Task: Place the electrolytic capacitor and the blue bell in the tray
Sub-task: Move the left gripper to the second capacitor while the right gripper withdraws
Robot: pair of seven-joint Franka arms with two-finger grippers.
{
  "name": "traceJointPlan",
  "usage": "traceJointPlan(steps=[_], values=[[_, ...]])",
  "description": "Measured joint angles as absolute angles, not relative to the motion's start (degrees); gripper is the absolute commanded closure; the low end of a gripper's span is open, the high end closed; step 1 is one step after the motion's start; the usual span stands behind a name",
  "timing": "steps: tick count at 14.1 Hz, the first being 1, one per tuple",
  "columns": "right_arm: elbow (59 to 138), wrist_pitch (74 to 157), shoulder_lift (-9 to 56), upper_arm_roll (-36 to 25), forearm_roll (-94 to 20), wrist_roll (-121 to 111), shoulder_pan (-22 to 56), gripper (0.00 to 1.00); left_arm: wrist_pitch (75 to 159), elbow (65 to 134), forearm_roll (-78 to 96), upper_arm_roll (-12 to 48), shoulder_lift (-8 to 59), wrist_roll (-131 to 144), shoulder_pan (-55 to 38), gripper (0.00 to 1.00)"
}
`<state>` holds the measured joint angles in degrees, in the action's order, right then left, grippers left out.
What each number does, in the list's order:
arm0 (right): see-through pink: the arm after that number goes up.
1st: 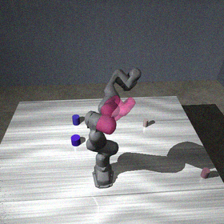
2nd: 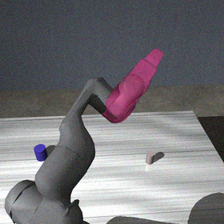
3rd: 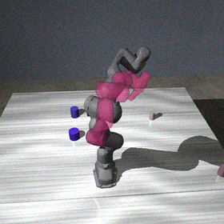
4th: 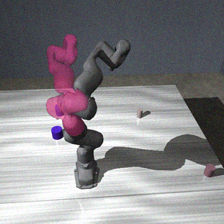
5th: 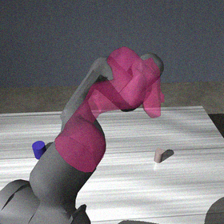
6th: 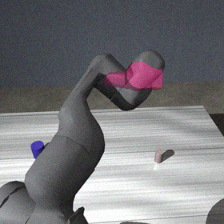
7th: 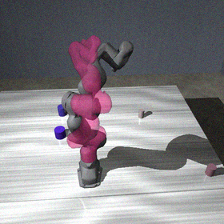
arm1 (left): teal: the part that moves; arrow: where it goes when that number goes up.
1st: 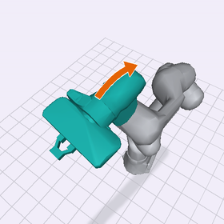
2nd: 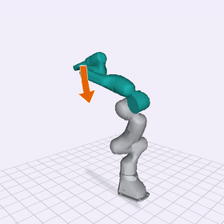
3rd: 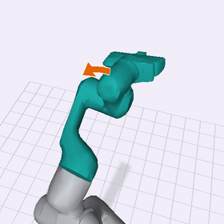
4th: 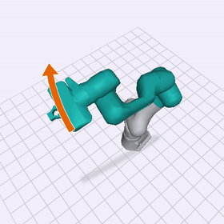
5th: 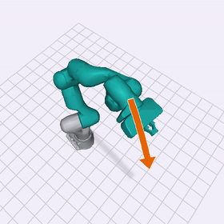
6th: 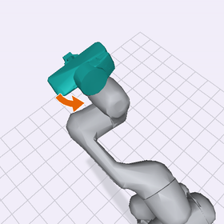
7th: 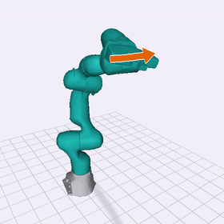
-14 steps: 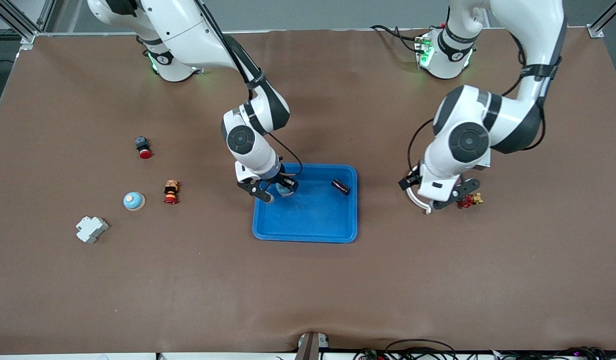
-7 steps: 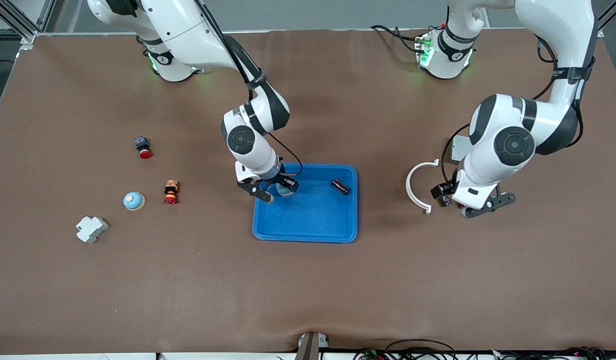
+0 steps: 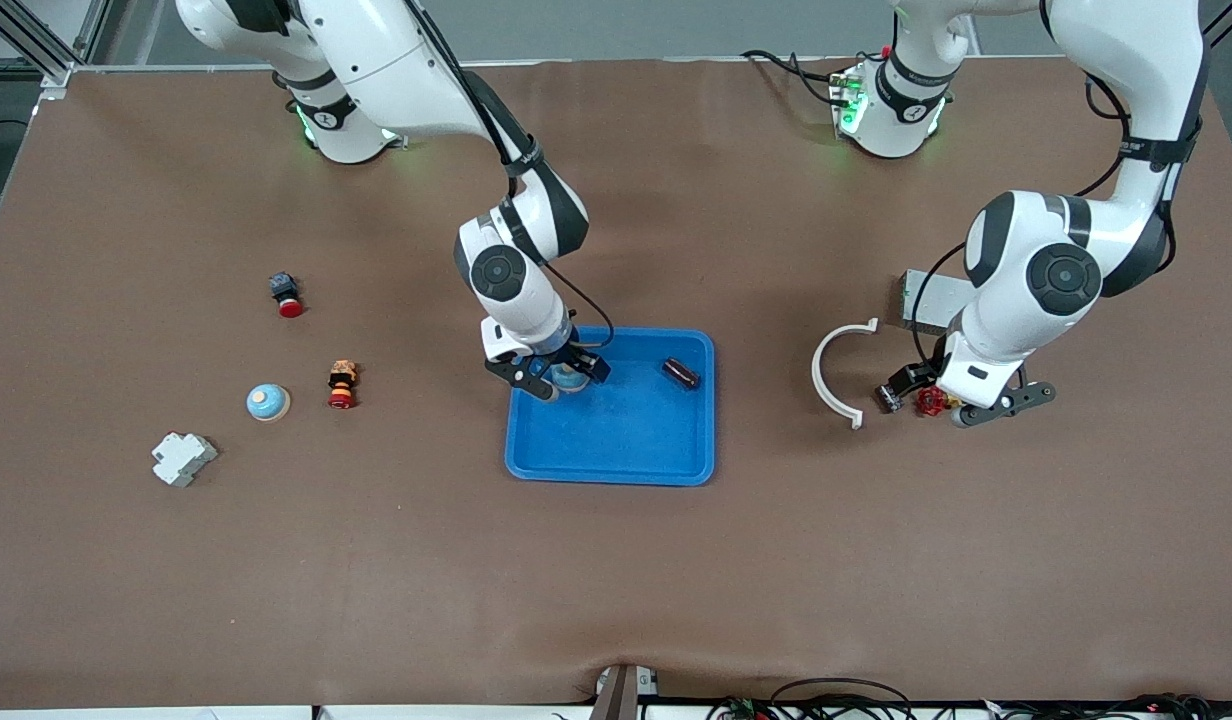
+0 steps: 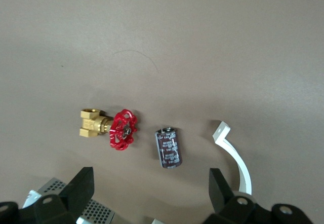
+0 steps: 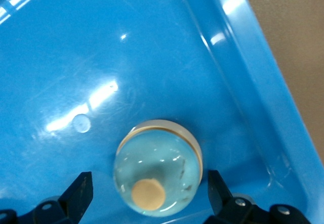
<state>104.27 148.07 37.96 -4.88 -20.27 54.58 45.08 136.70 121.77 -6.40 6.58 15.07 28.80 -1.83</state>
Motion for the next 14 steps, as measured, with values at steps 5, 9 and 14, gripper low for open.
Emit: traceJointPlan(steps=[5, 9, 14], values=[[96.5, 134.0, 37.9, -5.87, -13.36, 54.86, 45.0, 0.0, 138.6, 120.92, -6.4, 6.81, 20.32, 31.46, -1.97, 0.0], [91.2, 122.24, 37.77, -6.42, -5.61, 49.05, 42.34, 0.0, 138.9, 117.67, -6.4, 7.15, 24.67, 36.17, -2.41, 0.0], [90.74, 116.71, 33.4, -7.03, -4.29, 29.96, 33.61, 0.0, 138.9, 116.94, -6.39, 7.15, 26.67, 39.75, -2.41, 0.0]])
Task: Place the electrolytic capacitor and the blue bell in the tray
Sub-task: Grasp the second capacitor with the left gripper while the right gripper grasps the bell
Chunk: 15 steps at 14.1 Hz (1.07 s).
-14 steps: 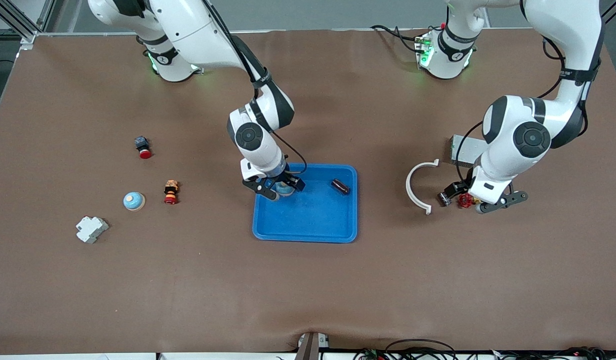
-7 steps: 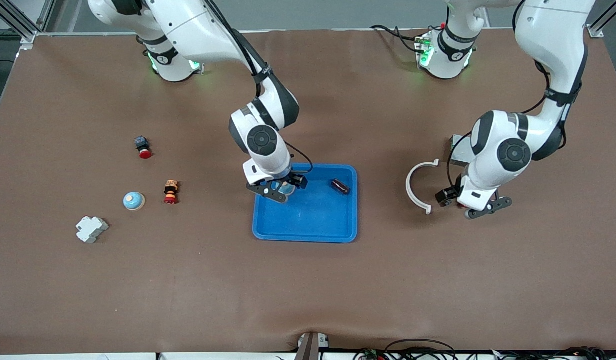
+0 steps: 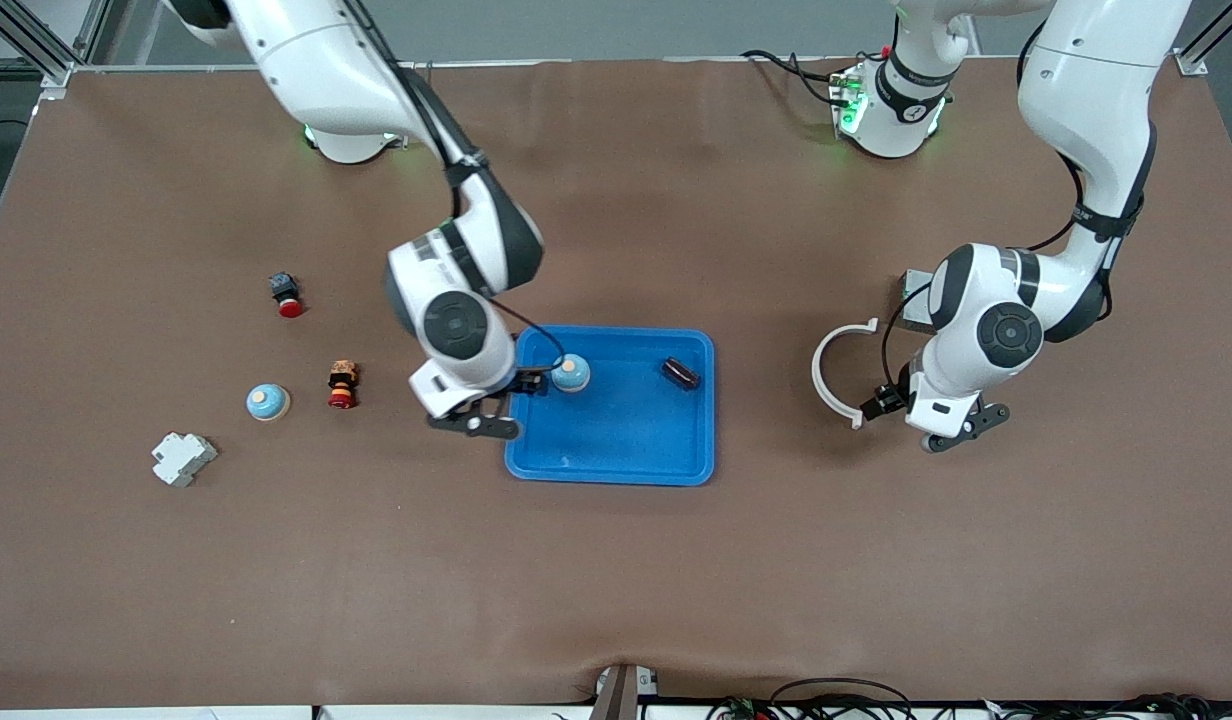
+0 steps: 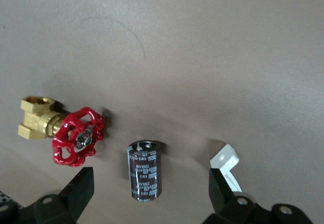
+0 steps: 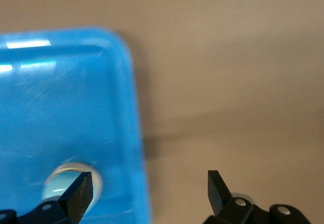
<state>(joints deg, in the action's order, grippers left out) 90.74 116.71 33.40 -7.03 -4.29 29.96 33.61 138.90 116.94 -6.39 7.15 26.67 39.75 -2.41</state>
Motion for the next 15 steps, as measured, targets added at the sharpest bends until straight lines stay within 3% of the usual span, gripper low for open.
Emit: traceJointPlan(steps=[7, 11, 12, 14, 15], values=[[98.41, 113.75, 20.75, -7.51, -2.04, -0.6, 16.96, 0.0, 138.9, 116.4, -6.39, 7.18, 29.28, 41.69, -2.44, 0.0], [104.14, 115.27, 16.76, -7.41, -2.76, -13.41, 8.03, 0.0, 138.9, 116.26, -6.39, 7.18, 30.11, 41.81, -2.37, 0.0], [105.76, 116.49, 16.3, -7.4, -3.68, -16.83, 6.01, 0.0, 138.9, 116.26, -6.39, 7.17, 30.14, 41.83, -2.34, 0.1], [109.01, 118.97, 15.78, -7.37, -6.05, -22.91, 2.24, 0.0, 138.9, 116.24, -6.39, 7.17, 30.14, 41.86, -2.27, 0.5], [110.62, 120.14, 15.68, -7.35, -7.71, -25.49, 0.71, 0.0, 138.9, 116.23, -6.39, 7.17, 30.15, 41.87, -2.24, 0.59]])
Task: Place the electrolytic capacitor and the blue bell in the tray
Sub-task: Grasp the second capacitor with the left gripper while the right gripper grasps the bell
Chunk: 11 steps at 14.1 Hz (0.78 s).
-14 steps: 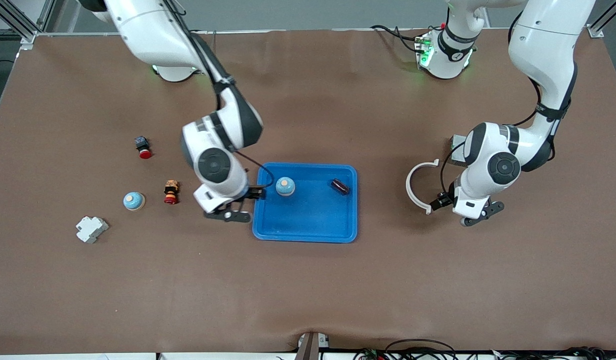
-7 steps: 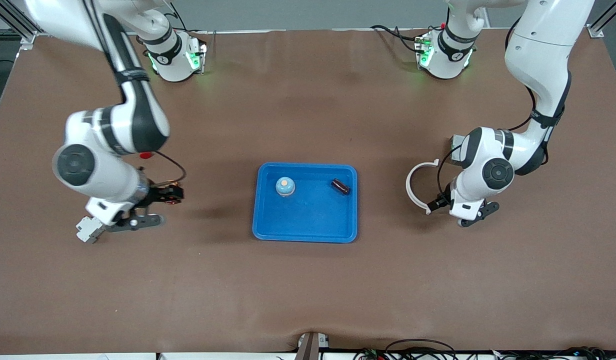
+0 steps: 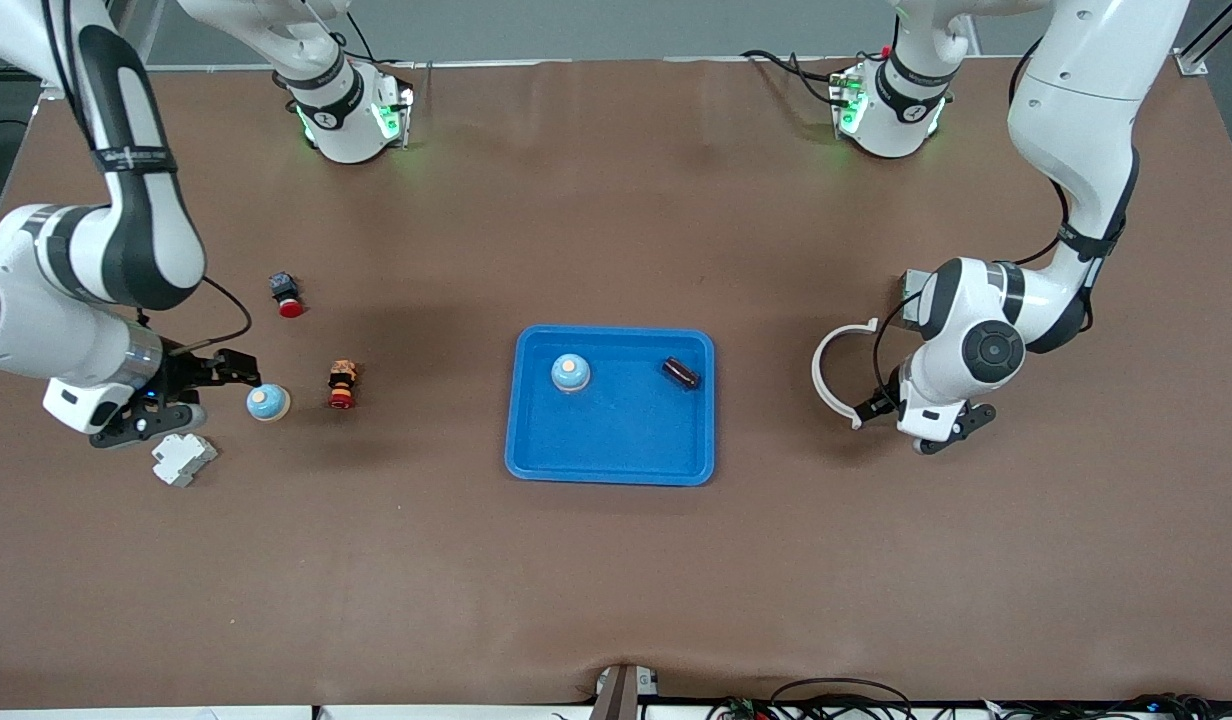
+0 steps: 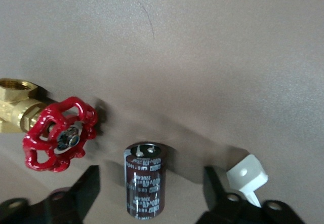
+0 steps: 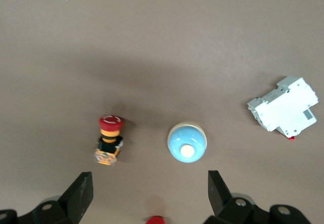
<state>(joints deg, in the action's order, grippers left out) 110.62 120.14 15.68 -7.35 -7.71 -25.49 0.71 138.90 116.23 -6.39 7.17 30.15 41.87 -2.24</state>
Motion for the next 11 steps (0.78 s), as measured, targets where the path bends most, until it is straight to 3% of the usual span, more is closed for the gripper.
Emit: traceJointPlan(steps=[2, 4, 11], values=[[113.81, 122.81, 15.62, -7.35, -10.57, -28.42, -1.19, 0.0, 138.91, 116.12, -6.36, 7.17, 30.14, 41.9, -2.21, 0.76], [117.55, 128.11, 15.25, -7.23, -11.14, -29.38, -1.44, 0.0, 138.91, 115.86, -6.1, 7.17, 30.14, 42.03, -2.16, 1.0], [125.32, 141.24, 14.17, -6.92, -11.16, -34.09, -1.47, 0.0, 138.89, 115.45, -4.38, 7.15, 30.13, 42.06, -2.11, 1.0]])
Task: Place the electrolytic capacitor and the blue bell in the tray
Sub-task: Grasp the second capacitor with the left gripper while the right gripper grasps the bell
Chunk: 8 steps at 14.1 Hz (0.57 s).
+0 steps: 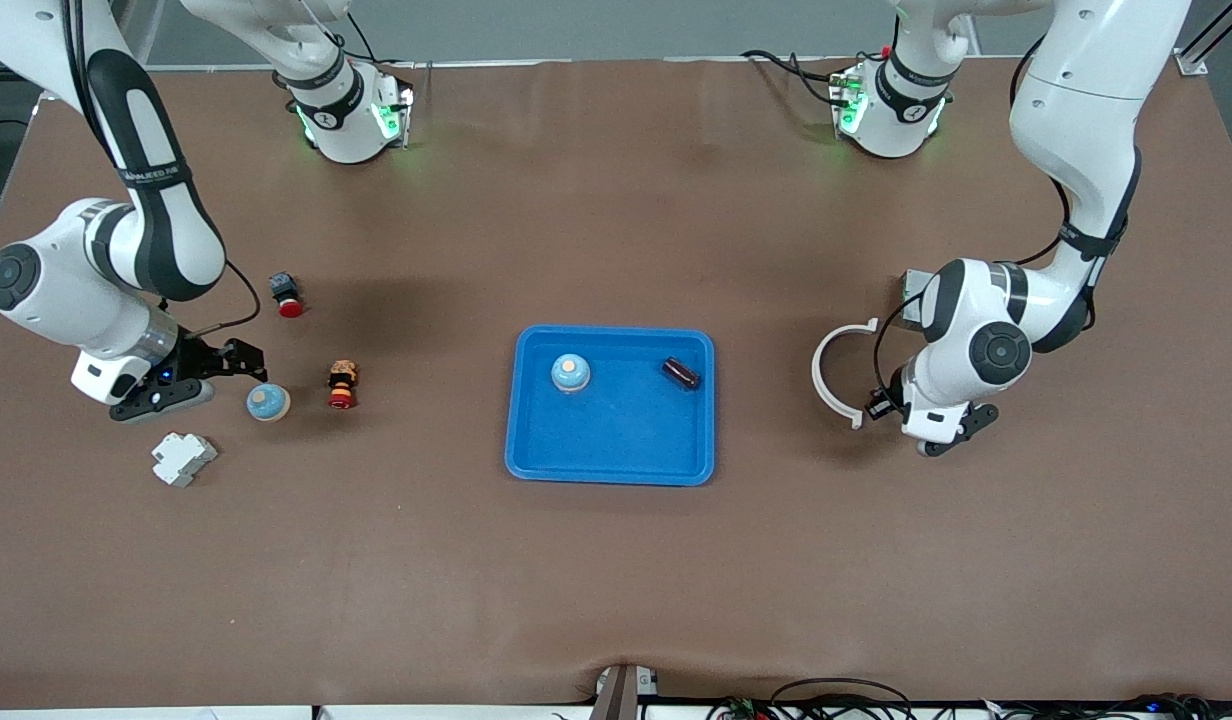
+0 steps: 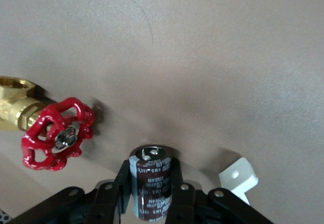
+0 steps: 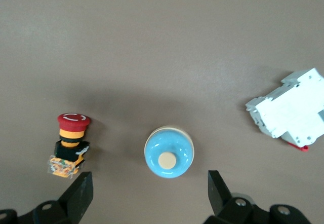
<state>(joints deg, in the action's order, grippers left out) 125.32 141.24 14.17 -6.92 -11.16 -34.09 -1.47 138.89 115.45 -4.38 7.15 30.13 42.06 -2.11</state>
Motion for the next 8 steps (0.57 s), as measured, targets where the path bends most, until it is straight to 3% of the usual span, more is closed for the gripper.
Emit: traceJointPlan(steps=[3, 8], values=[[126.8, 145.07, 15.2, -6.96, -11.16, -35.4, -1.9, 0.0, 134.96, 112.67, -4.36, 7.21, 29.69, 42.06, -2.14, 1.0], [127.19, 148.74, 19.97, -6.97, -11.18, -36.54, -2.92, 0.0, 119.89, 102.22, -3.43, 7.52, 28.57, 46.24, -4.08, 1.0]])
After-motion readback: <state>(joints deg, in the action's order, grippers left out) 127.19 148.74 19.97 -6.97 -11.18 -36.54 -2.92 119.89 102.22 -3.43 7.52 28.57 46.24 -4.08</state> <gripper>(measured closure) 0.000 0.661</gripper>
